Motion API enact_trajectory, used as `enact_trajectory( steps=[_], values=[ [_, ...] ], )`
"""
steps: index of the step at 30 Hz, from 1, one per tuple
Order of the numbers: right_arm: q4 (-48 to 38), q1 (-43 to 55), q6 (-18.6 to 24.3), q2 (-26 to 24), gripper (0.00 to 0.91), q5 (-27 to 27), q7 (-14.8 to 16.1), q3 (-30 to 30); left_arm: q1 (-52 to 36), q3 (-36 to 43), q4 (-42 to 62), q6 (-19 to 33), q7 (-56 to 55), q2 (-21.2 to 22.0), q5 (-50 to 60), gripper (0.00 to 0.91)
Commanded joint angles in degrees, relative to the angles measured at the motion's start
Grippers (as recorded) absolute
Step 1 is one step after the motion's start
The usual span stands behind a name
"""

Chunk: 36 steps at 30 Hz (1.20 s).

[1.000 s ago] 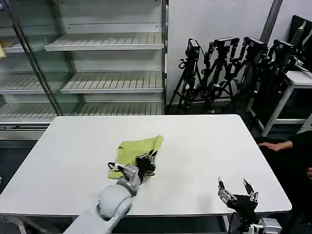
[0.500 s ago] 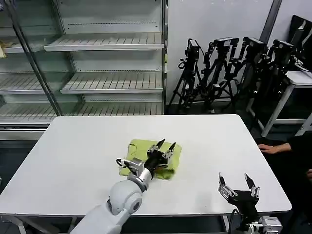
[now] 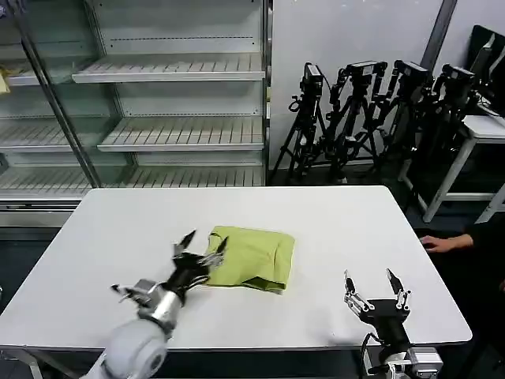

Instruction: Fold and organize the clothes.

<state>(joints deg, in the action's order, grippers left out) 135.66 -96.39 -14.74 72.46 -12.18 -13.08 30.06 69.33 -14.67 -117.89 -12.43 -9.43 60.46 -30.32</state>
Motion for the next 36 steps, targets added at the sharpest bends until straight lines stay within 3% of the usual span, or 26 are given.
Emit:
enact_trajectory(
  steps=[1,7,17,36],
  values=[
    [-0.7,1.8,2.5,-0.3,0.907,1.1,-0.1,-3.3,22.7,-21.2,-8.1,4.5,1.3,-2.8,6.3,0.907],
    [0.0,1.9,3.6,0.0,0.907,3.6,1.0,-4.7,25.2,-23.2,-10.8,5.7,1.6,-0.8,8.7,0.907],
    [1.1,1.4,4.0,-0.5,0.907,2.4,0.5,-4.9,27.5,-23.7,-14.6,3.1,3.5,0.8,5.5,0.907],
    [1.9,1.8,2.5,-1.1,0.907,2.4,-0.5,-5.1,29.4,-24.1,-16.7,2.8,4.0,1.8,5.3,0.907]
  ],
)
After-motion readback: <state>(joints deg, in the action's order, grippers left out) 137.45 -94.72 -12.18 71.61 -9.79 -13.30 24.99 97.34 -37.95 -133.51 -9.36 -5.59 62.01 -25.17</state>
